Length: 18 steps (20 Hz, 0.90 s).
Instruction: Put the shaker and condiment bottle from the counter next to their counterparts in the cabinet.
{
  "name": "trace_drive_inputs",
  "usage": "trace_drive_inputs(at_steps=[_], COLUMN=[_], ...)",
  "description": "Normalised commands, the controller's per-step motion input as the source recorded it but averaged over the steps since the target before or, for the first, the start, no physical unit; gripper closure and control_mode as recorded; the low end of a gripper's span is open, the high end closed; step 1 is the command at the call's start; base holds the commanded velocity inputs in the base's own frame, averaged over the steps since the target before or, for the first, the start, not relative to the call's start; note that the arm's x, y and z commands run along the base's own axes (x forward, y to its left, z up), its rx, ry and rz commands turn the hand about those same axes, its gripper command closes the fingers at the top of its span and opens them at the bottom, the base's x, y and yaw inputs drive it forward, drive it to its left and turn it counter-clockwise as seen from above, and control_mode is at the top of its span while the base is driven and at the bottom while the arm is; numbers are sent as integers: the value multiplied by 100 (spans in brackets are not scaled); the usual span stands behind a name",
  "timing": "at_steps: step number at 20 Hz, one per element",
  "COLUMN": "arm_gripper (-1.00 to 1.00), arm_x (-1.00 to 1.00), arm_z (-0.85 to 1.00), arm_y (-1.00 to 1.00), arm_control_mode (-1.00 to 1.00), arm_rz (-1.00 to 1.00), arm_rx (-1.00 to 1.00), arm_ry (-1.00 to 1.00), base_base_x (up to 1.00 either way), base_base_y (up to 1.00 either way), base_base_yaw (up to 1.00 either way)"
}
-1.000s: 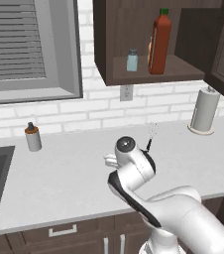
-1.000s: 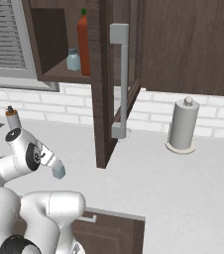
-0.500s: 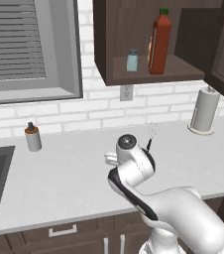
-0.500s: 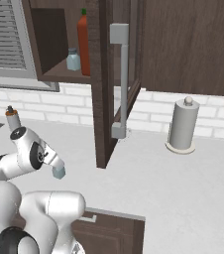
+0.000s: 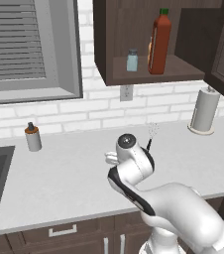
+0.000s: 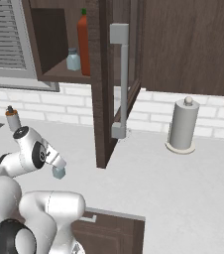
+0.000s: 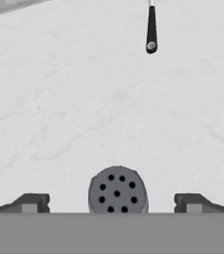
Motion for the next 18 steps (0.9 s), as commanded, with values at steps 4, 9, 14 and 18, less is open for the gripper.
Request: trace_drive_inputs(at_steps=[4,9,14,18], arm_gripper=[-100,-100,-100,100], arm_x=[1,0,0,0], arm_z=[-26,-29,-41,-47], arm_y=[-12,-12,-18,-15], arm_control_mode=[-100,-100,-100,-100], arm_rz=[0,0,0,0], arm_rx=[2,2,4,4], arm_ry=[-4,-5,-8,-7], base_base_x=[0,0,0,0], base_base_y=[0,0,0,0], base_base_yaw=[0,0,0,0])
